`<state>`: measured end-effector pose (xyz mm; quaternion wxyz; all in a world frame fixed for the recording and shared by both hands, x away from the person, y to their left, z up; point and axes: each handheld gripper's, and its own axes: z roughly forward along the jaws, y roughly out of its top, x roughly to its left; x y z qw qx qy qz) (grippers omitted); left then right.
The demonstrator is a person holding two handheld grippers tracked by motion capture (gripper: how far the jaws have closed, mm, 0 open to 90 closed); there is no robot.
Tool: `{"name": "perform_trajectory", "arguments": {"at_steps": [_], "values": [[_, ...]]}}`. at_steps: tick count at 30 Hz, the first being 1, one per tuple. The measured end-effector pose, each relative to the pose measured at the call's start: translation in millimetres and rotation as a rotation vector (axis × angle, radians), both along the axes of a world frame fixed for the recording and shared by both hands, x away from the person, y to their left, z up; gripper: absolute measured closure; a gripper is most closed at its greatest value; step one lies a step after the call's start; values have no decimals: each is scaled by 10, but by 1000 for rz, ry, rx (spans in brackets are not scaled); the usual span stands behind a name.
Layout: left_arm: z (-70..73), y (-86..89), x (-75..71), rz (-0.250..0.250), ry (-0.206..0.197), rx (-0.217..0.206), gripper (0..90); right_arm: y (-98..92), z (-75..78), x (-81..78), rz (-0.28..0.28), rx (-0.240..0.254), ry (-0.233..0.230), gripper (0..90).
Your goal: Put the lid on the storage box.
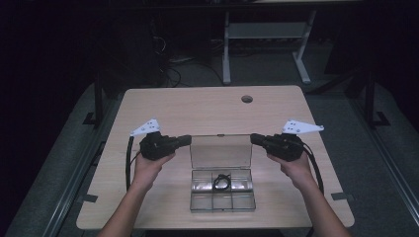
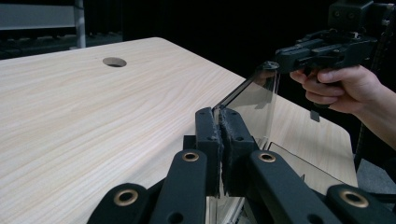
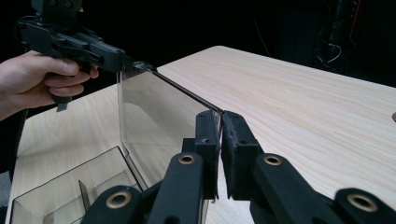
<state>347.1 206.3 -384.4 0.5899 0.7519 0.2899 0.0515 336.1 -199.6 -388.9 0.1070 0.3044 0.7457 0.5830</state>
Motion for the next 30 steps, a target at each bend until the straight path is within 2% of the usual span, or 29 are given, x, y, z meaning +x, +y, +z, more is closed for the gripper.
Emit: {"name": "perform_trajectory", "arguments": {"at_steps": [7,13,23,30], "values": [[25,-13,-8,9,-19,17,872,10,18,-8,-4,-17,-20,848],[61,-17,-86,8,-29,43,867,3,39,-67,10,-27,-27,854],[107,-22,-216,0,-26,70,860,-13,52,-186,26,-26,-42,856],[110,-17,-283,-10,-26,67,858,-14,57,-264,32,-30,-50,855]]}}
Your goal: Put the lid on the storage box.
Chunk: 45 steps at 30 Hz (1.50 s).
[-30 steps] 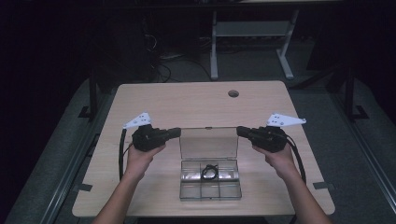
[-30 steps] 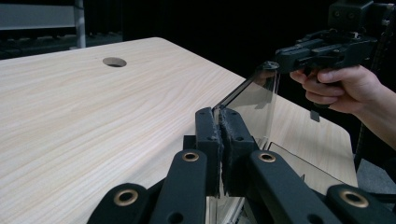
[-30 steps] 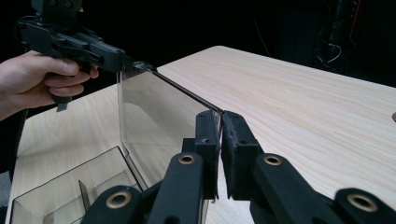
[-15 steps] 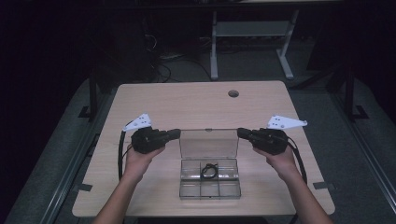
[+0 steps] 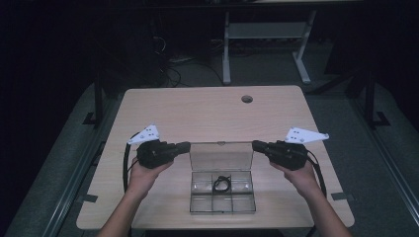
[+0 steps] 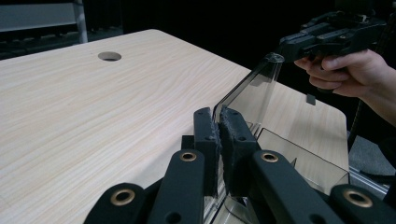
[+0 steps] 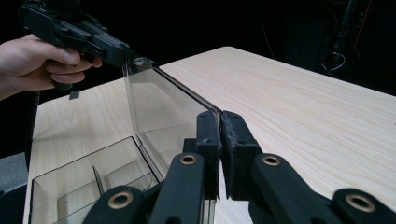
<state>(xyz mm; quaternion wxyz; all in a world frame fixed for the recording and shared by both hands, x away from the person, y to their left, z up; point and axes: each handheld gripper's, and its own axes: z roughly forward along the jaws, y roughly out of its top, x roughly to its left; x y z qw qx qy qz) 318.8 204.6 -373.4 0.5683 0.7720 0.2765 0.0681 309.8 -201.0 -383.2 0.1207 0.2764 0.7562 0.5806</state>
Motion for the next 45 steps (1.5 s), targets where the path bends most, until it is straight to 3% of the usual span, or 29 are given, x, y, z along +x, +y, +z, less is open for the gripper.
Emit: {"name": "perform_trajectory", "arguments": {"at_steps": [4,18,37,45], "values": [[17,-6,24,6,-2,21,862,13,10,17,-3,-9,-4,854],[7,-28,199,31,-9,13,858,43,18,190,-27,-25,-4,849],[23,-35,-46,-15,11,18,768,33,25,-49,32,-23,-13,792],[-9,20,-144,-28,40,-6,735,21,3,-139,48,-17,-7,770]]}}
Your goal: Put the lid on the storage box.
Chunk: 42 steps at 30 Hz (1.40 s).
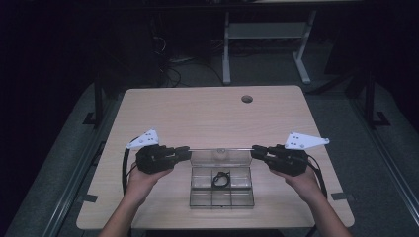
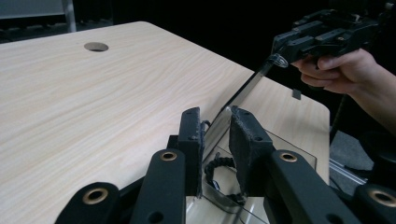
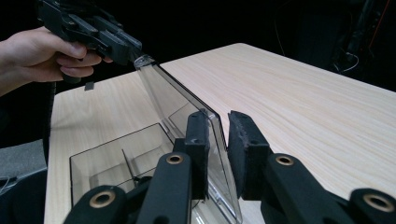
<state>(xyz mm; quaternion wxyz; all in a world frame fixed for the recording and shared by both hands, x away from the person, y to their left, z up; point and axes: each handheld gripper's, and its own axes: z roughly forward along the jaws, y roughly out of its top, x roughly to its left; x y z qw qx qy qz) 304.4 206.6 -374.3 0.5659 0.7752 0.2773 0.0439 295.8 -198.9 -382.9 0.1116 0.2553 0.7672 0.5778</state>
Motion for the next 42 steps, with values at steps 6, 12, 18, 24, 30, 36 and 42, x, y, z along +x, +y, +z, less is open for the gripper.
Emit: {"name": "perform_trajectory", "arguments": {"at_steps": [6,12,18,24,30,36,42], "values": [[13,98,-120,11,2,6,718,-2,-10,-17,4,6,5,763],[-29,150,-227,-11,9,3,858,-7,-14,-49,8,0,5,757],[-78,87,-195,-36,26,-7,898,-8,-14,-67,8,-4,4,757],[-83,34,-194,-37,17,-16,899,-20,-22,-86,16,-4,7,752],[-92,25,-198,-42,16,-17,899,-48,-44,-129,28,-5,28,740],[-100,48,-210,-45,14,-21,899,-142,-77,-177,-4,-4,95,732],[-105,56,-224,-50,12,-23,900,-156,-106,-225,10,-20,170,896]]}}
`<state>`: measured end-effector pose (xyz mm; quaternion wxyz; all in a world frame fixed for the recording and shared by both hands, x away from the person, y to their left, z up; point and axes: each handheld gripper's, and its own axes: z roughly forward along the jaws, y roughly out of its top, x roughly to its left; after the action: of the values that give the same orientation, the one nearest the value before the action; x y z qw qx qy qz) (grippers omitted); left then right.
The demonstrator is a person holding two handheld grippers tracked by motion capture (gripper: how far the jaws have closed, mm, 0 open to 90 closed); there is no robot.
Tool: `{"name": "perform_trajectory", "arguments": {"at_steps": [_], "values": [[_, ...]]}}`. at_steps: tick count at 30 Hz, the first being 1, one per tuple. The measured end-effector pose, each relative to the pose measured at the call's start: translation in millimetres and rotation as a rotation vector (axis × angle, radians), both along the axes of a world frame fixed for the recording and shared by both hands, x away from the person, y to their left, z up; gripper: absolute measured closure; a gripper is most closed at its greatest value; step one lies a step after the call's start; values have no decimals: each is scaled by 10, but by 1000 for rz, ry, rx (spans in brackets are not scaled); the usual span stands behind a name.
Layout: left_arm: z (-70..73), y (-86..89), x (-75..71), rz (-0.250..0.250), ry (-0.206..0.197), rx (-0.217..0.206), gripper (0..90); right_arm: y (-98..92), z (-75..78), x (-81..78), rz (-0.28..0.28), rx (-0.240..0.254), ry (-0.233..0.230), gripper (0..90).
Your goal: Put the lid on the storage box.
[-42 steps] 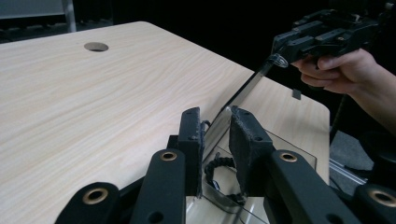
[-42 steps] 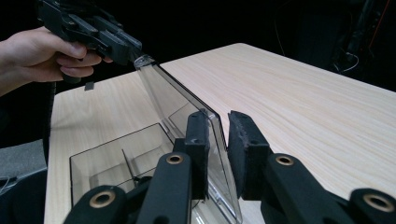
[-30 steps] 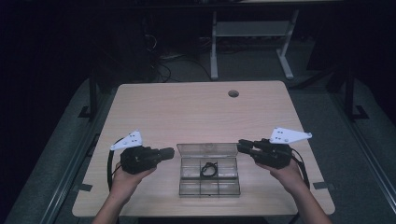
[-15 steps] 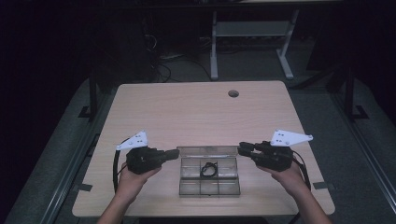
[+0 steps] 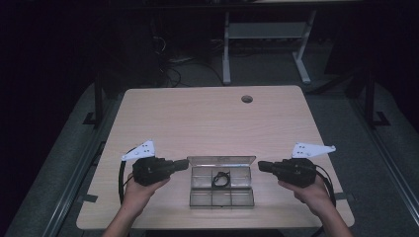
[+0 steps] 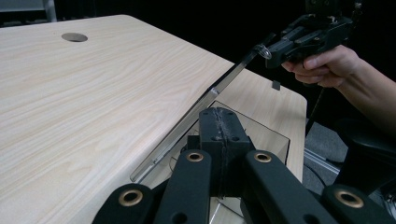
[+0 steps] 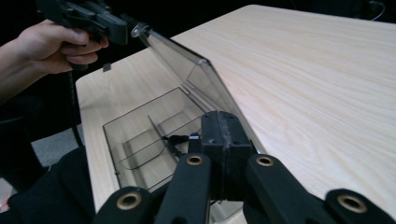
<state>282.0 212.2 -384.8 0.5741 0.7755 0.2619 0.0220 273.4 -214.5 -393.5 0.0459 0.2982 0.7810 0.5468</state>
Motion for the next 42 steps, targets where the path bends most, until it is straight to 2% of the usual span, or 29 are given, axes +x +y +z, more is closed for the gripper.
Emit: {"name": "perform_trajectory", "arguments": {"at_steps": [3,7,9,14,24,33,38,42], "values": [[-7,0,-17,-1,2,2,900,60,12,-6,10,-18,2,897],[-15,5,-30,-3,3,5,900,110,9,10,27,-9,15,897],[-17,5,-39,-4,5,5,899,123,-12,-8,73,-8,-34,898],[-33,6,-71,-12,9,14,900,122,-51,-50,70,3,-49,898],[-81,-12,-150,-26,25,39,900,89,-67,-64,91,29,-10,899],[-125,15,-213,-42,31,62,900,63,-128,-132,88,0,-8,899],[-175,11,-250,-48,34,80,900,48,-176,-171,105,-9,-11,899],[-210,-2,-266,-46,20,114,900,52,-204,-190,115,-18,-15,899]]}}
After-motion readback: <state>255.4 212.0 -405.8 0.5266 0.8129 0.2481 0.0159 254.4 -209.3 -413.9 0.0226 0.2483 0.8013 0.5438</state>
